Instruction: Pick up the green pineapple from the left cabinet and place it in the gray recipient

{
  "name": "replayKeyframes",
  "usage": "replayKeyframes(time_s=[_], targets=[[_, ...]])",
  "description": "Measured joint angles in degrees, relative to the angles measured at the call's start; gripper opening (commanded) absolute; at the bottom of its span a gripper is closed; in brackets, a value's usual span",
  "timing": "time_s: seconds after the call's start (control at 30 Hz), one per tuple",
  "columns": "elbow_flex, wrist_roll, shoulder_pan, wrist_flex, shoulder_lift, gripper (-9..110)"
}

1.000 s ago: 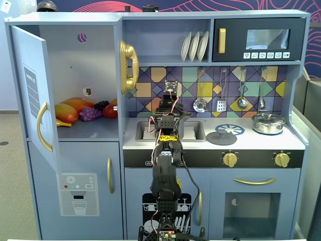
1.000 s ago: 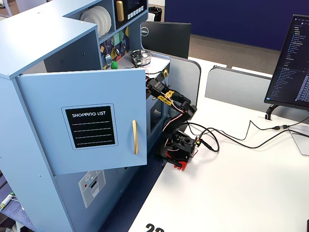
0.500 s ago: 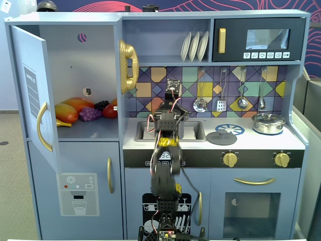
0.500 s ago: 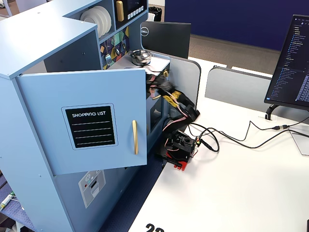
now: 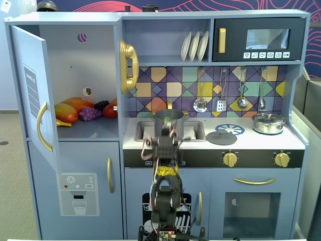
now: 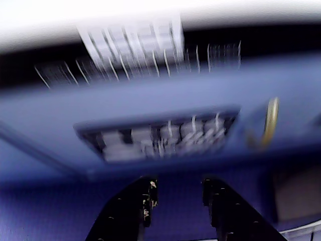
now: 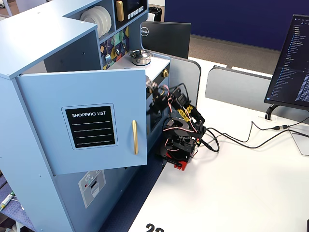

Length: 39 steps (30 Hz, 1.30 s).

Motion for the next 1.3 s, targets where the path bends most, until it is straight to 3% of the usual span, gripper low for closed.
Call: replayKeyframes(time_s=[0.43,0.6,0.87,1.3], targets=[[37.8,-0.7,0.0,-20.4,-1.4,0],[40.2,0.6,-0.1,-18.7,0.3,0],[38.8,1.1,-0.1,-4.7,10.8,0],[38.8,1.9,-0.4,-3.6,14.7,3]])
